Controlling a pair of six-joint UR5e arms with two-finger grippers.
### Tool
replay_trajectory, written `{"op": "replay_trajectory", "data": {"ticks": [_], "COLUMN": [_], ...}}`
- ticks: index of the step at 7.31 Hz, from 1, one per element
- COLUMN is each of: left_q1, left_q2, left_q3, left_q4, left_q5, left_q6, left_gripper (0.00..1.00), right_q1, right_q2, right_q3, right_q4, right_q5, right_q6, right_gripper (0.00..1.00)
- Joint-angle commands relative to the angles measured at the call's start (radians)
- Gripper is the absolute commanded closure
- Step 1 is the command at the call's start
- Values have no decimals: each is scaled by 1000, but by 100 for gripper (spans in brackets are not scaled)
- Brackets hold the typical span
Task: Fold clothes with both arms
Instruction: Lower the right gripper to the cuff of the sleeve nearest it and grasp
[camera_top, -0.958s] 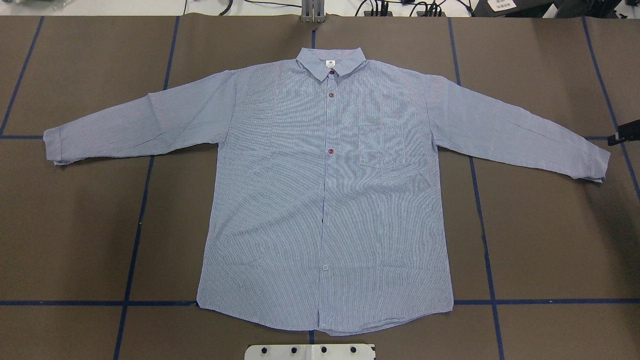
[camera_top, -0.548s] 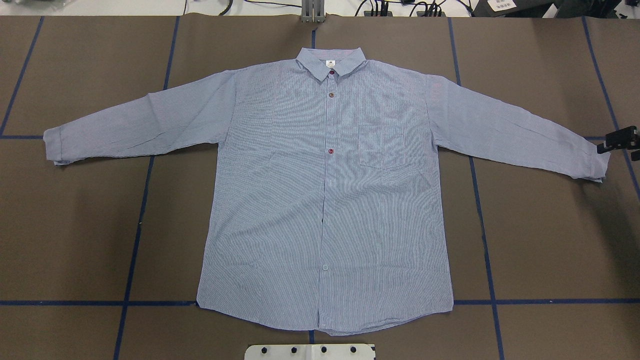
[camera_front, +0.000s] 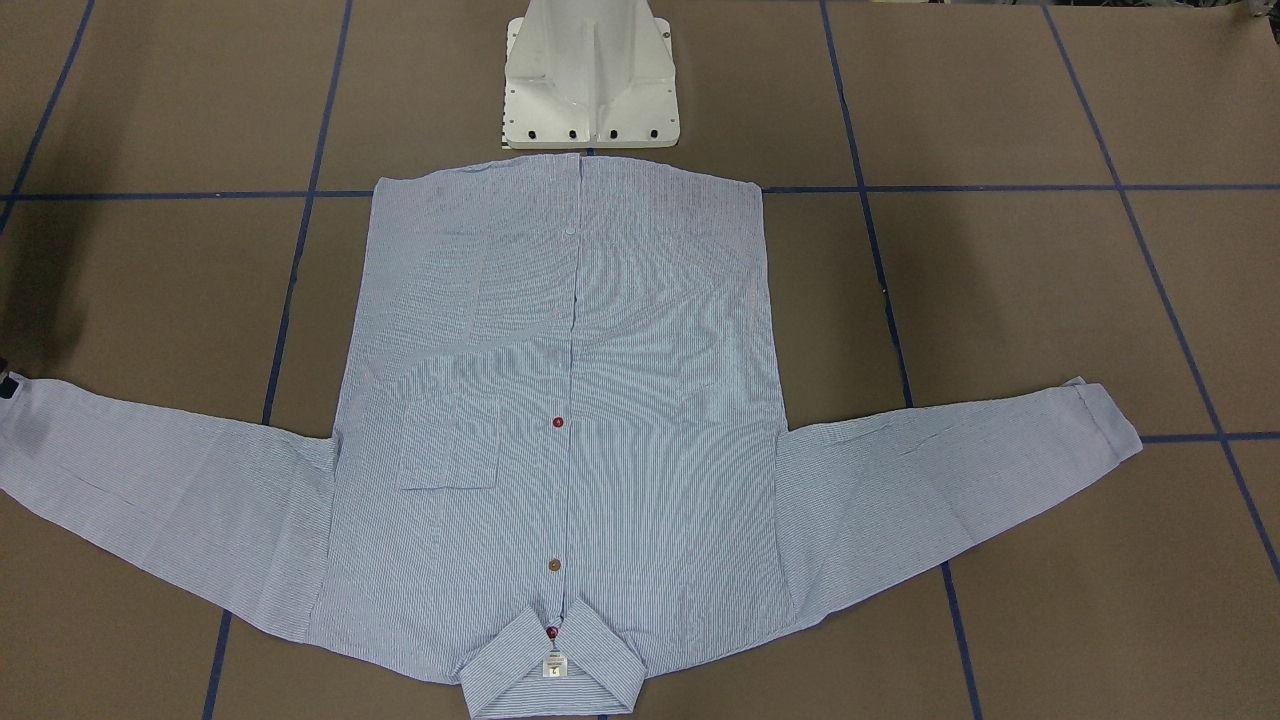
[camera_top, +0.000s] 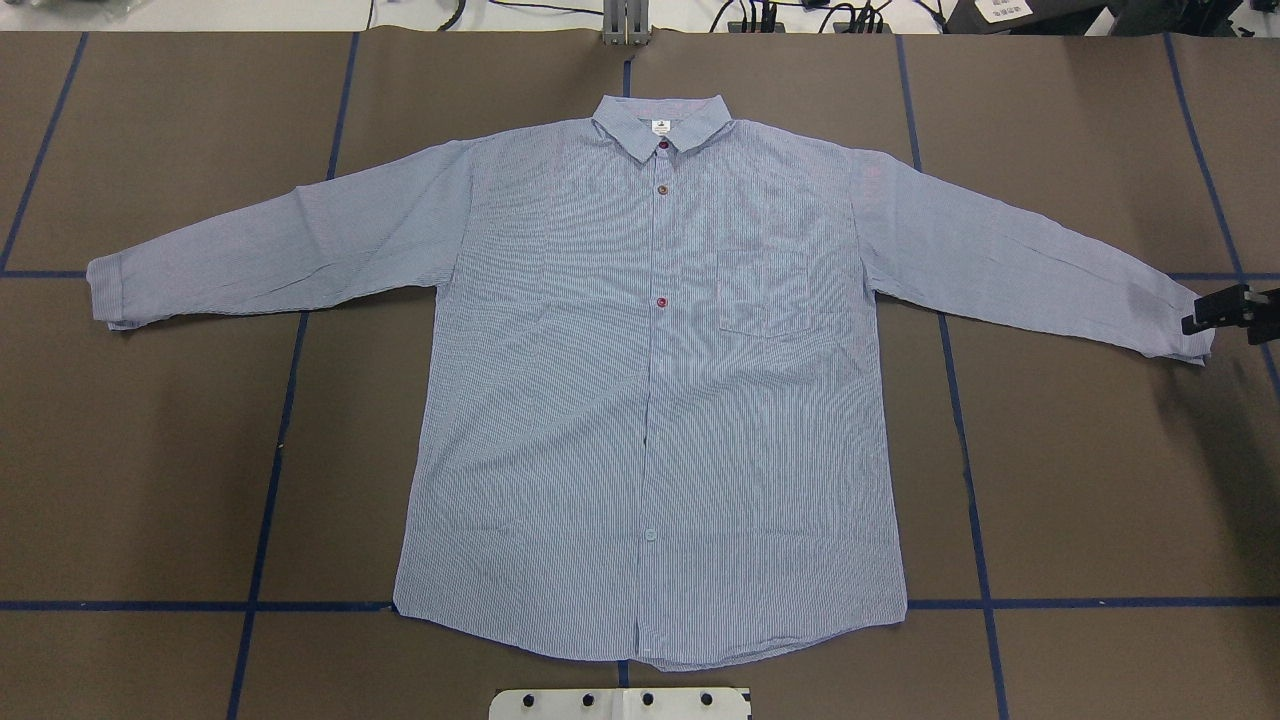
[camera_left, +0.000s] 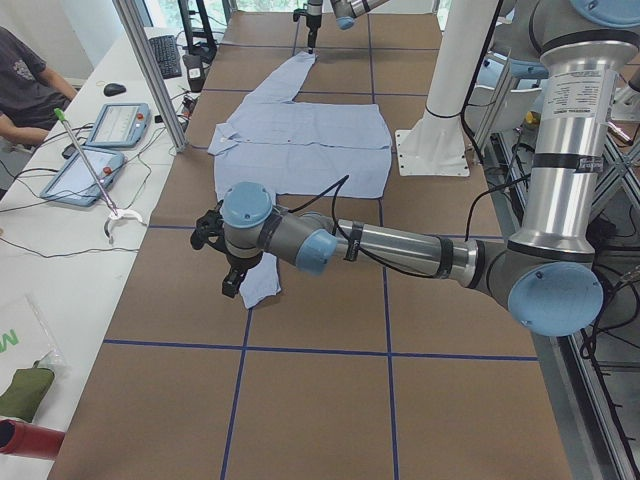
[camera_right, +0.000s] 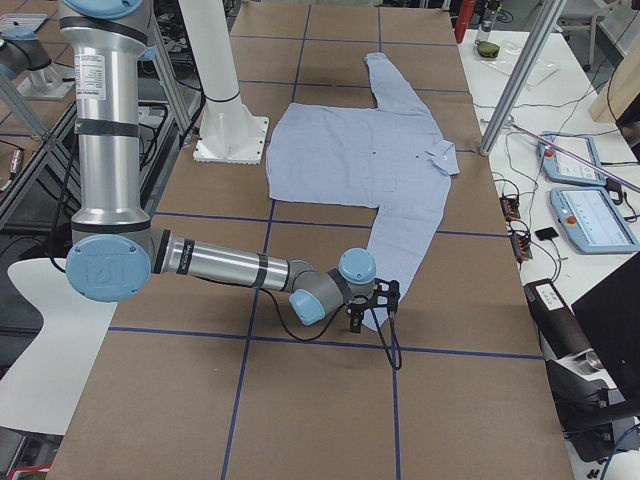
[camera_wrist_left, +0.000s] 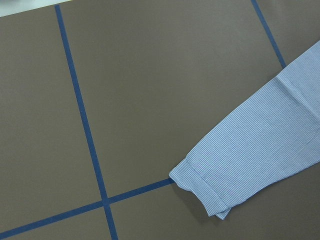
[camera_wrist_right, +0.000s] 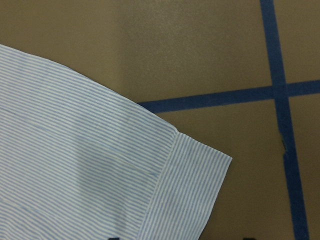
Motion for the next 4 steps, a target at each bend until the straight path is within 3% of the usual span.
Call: {"op": "replay_trajectory", "data": {"ticks": [1, 4], "left_q1": [-1, 1], "left_q2": [0, 2], "left_q3": [-7, -6], "left_q4": [0, 0], "left_q5": [-1, -1], "left_q6": [-2, -2], "left_gripper": [0, 0], "right_q1": [-1, -15], "right_q2": [2, 10], "right_q3": [-4, -4], "right_q4": [-1, -3], "right_q5": [3, -7], "right_q6": [1, 2], "right_gripper": [34, 44]}}
